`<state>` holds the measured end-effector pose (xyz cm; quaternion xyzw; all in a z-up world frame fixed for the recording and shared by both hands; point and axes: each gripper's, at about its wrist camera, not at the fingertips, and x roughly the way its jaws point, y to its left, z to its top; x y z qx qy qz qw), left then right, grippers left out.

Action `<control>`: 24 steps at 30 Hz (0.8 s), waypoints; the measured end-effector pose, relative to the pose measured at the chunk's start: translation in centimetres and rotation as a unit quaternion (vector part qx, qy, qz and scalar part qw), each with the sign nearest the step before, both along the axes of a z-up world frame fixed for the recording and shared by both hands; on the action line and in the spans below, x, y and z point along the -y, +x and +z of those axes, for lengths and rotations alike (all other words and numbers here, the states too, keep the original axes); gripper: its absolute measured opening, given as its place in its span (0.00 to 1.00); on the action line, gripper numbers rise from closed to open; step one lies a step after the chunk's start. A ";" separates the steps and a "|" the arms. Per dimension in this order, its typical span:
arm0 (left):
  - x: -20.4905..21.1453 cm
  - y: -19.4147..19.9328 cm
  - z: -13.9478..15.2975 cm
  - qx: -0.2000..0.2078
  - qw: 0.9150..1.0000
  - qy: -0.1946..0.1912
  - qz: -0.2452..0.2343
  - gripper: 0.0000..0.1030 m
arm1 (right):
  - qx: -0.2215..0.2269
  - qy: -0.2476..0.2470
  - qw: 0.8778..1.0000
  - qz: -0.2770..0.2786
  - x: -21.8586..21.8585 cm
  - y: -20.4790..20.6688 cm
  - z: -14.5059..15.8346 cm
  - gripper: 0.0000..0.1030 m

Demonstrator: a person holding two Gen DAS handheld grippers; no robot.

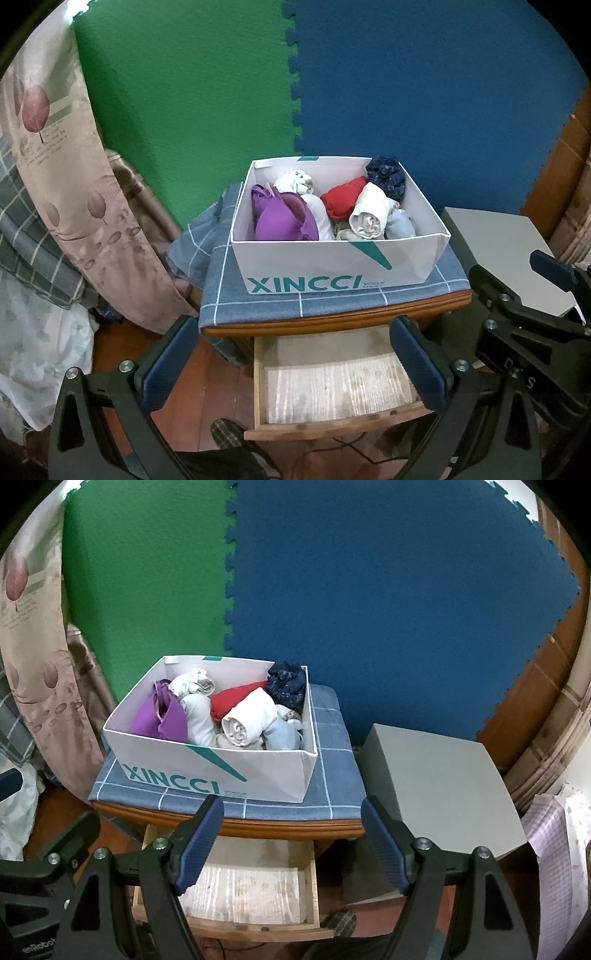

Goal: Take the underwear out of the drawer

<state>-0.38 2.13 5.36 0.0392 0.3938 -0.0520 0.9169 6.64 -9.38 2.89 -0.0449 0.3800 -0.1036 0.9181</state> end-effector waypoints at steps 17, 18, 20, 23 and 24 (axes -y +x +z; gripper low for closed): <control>-1.8 -0.2 0.0 0.000 1.000 -0.004 0.020 1.00 | -0.016 0.023 0.999 -0.029 5.3 -1.2 -2.1 0.76; -1.8 -0.2 -0.1 -0.001 1.000 -0.004 0.019 1.00 | -0.018 0.025 0.999 -0.031 5.8 -1.3 -2.3 0.76; -1.6 -0.3 -0.3 -0.001 1.000 -0.003 0.017 1.00 | -0.020 0.025 0.999 -0.034 6.5 -1.7 -2.7 0.76; -1.2 -0.3 -0.3 0.000 1.000 -0.002 0.013 1.00 | -0.024 0.029 0.999 -0.038 7.1 -2.2 -3.2 0.76; -1.1 -0.4 -0.3 0.000 1.000 -0.002 0.012 1.00 | -0.024 0.030 0.999 -0.038 7.2 -2.2 -3.3 0.76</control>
